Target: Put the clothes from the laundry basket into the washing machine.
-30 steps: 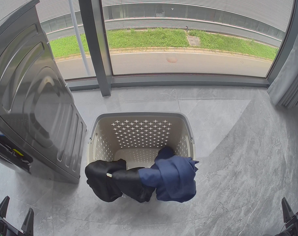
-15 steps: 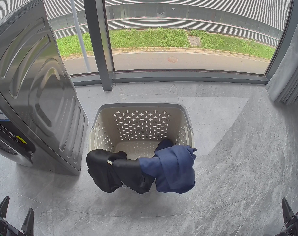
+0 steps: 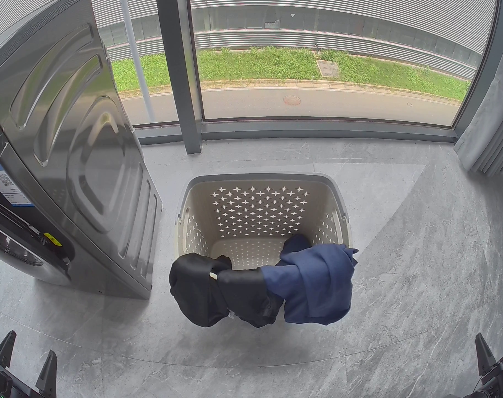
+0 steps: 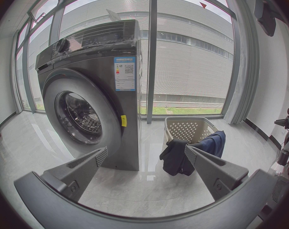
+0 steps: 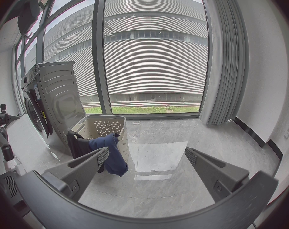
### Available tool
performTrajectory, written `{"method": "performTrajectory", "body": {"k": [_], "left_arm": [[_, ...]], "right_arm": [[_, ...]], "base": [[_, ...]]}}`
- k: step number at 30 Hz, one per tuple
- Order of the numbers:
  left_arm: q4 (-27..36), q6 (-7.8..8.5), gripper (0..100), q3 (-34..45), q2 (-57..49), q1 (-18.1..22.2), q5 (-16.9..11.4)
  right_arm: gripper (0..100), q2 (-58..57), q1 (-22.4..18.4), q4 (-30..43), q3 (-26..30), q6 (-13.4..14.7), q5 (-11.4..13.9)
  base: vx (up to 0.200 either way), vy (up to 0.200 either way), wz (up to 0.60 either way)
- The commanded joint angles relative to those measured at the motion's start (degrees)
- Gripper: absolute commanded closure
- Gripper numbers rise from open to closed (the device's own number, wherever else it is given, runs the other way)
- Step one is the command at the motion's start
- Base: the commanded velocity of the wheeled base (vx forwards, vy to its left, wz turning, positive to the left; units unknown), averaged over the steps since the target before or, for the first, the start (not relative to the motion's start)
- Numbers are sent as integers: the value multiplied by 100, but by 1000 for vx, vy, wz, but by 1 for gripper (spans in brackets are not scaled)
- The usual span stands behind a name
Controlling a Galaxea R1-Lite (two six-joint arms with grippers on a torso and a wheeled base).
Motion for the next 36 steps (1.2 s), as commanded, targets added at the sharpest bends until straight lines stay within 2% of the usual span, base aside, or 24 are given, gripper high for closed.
{"method": "performTrajectory", "body": {"k": [1,14,22,28,36], "left_arm": [[2,-4,0,84,-66,1,10],[2,-4,0,84,-66,1,10],[2,5,0,84,-66,1,1],[2,-4,0,84,-66,1,10],[2,-4,0,84,-66,1,10]], "right_arm": [[0,-40,1,-4,101,-2,4],[0,-40,1,-4,101,-2,4],[0,-40,1,-4,101,-2,4],[0,-40,1,-4,101,-2,4],[0,-40,1,-4,101,-2,4]], "base": [[0,200,0],[0,200,0],[0,0,0],[-200,0,0],[0,0,0]]}}
